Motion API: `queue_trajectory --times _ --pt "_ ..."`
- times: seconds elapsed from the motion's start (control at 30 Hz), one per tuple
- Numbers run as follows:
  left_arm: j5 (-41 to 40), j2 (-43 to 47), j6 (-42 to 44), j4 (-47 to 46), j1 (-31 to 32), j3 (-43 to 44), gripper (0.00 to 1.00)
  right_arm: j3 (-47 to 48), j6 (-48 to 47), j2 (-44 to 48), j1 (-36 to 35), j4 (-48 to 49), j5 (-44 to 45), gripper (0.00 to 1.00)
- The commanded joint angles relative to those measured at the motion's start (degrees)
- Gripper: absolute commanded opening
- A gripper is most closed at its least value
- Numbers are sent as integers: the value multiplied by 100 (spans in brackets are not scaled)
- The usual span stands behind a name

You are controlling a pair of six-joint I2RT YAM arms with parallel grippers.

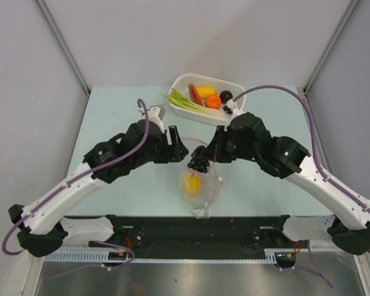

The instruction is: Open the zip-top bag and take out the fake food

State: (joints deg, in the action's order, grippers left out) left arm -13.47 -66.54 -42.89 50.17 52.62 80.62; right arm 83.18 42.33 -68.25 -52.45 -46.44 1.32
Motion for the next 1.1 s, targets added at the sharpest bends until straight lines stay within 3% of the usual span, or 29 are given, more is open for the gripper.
queue_trajectory --times 0.0,0.2,0.4,0.47,0.6,0.7,0.83,1.07 --pt "-94 712 106 -473 -32 -231 77 261 -119 137 -29 64 132 0" --pt "-235 450 -123 -95 -33 -64 81 304 -190 57 -29 99 105 0" --pt "90 -104 -210 -403 -199 -134 80 392 -277 83 -46 117 8 0" --pt "161 -227 -123 -455 -296 -160 72 401 -400 180 -55 231 0 0" --pt "73 -254 61 -350 -358 -213 37 384 -515 540 -82 765 552 0" --pt "178 -131 315 -473 -366 -362 21 532 -769 664 -38 1249 1325 0" --pt "705 -61 659 -728 -358 -520 12 682 -1050 453 592 1786 1942 0" --pt "1066 -43 1037 -851 -358 -354 8 736 -1323 -829 2613 2744 906 0"
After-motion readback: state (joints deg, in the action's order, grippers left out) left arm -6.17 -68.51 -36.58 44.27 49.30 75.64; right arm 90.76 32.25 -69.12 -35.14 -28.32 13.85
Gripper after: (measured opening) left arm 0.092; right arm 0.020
